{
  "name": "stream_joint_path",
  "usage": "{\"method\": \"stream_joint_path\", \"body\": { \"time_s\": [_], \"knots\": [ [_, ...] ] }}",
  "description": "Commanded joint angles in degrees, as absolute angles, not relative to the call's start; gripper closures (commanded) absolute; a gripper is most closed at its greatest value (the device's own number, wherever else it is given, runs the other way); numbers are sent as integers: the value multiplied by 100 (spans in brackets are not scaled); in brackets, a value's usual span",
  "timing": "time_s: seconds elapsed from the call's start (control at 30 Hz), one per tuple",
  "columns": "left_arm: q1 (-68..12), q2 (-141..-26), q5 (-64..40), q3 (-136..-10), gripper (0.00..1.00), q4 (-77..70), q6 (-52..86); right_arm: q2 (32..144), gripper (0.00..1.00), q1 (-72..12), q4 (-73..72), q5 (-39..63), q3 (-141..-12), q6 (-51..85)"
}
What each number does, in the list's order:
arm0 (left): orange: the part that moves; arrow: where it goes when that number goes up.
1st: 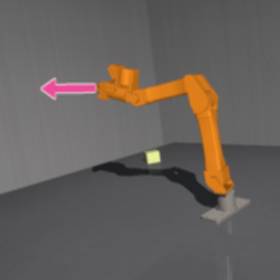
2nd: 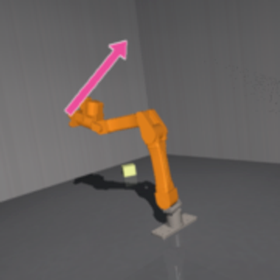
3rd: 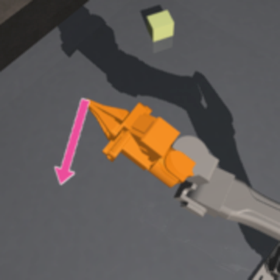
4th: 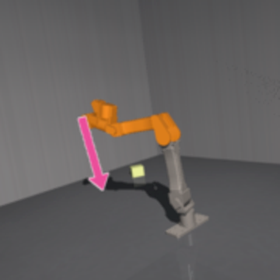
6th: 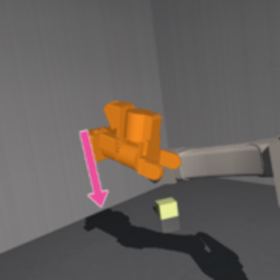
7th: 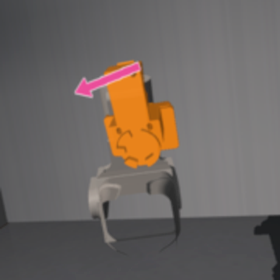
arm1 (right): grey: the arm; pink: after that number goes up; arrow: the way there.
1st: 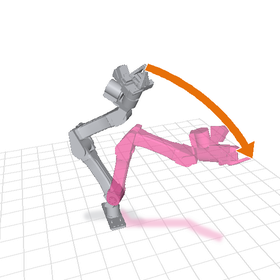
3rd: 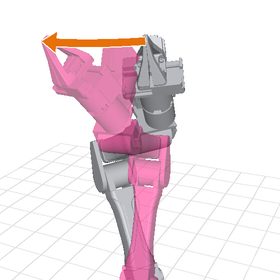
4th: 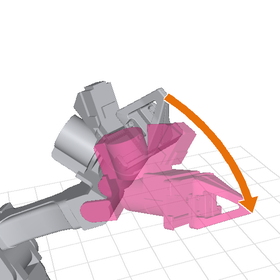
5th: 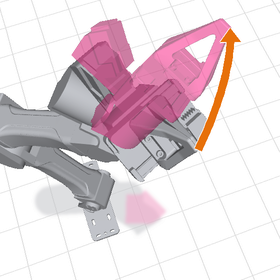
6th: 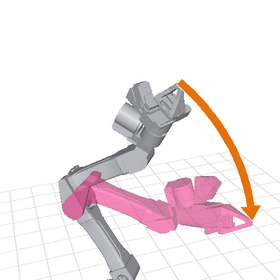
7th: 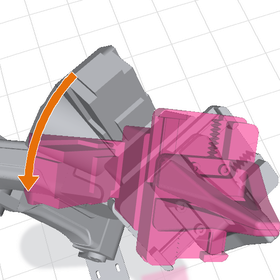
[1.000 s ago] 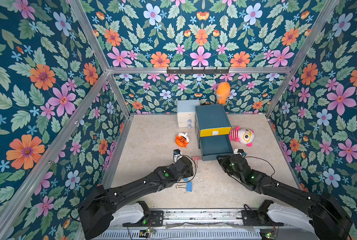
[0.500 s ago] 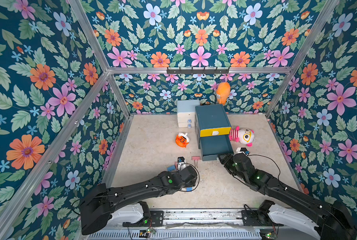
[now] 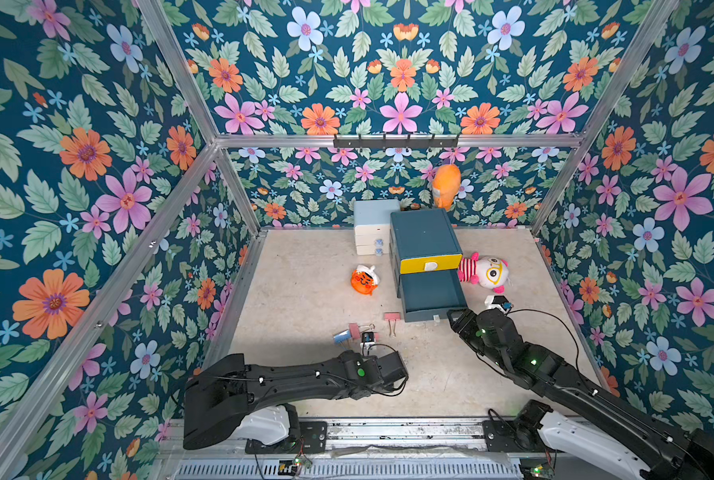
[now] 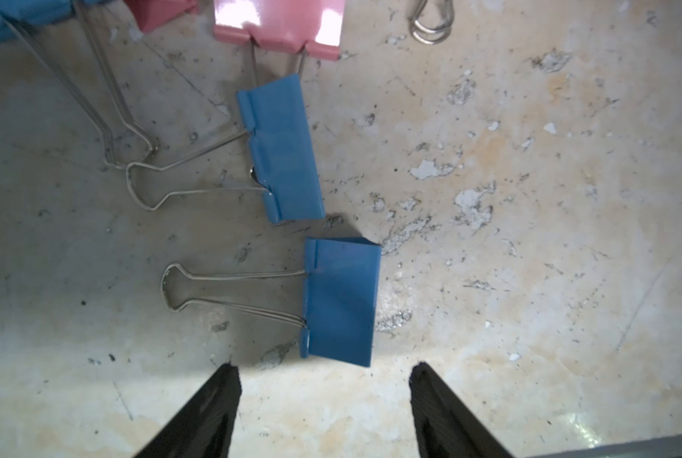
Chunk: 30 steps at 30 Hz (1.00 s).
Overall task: Put the binder clips in the drawer according to color
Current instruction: Pick up the binder clip at the center of the board.
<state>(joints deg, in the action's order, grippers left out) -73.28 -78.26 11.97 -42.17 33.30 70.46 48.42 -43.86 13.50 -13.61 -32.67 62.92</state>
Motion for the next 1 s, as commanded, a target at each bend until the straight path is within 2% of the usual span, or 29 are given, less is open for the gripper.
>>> {"method": "stream_joint_path", "body": {
  "time_s": [0.0,0.4,0.63,0.8,0.97],
  "knots": [
    [-7330,-8070,1048,-4245,27,3186,7146,4799,39,-4389,1621,-1503,-3367,6062],
    [-7190,-8699,1204,-4227,34,2655,7002,4309,39,-4393,3047,-1491,-4028,5195],
    [-7190,-8837,1291,-4297,60,2628,6926,4039,39,-4394,3282,-1450,-3957,5269],
    [-7215,-8524,1452,-4533,68,2931,6840,3931,40,-4394,3496,-1467,-3939,5204],
    [-7233,-8156,1597,-4942,69,3267,6693,3716,40,-4390,3740,-1572,-3946,5146]
  ]
}}
